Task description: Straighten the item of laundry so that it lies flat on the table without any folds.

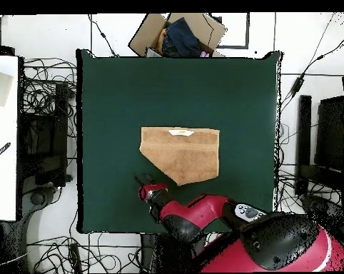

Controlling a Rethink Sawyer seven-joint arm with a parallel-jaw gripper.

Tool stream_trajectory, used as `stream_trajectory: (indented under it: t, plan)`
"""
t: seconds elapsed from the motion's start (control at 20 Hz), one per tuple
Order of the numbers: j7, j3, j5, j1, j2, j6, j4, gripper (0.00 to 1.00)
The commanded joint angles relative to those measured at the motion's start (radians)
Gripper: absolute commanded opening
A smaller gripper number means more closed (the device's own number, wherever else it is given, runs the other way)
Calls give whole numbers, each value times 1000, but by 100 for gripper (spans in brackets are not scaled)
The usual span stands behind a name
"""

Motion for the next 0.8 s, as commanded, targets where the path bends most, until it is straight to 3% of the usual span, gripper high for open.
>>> stream_trajectory:
  t: [0.05, 0.4, 0.6, 0.8]
  plan:
    - [6, -35, -93, 18, 24, -13, -197, 100]
    - [48, -29, -116, 22, -24, 243, -140, 100]
    - [38, -32, -167, 34, -30, 249, -127, 100]
    - [-48, -132, -111, 119, -18, 137, -154, 100]
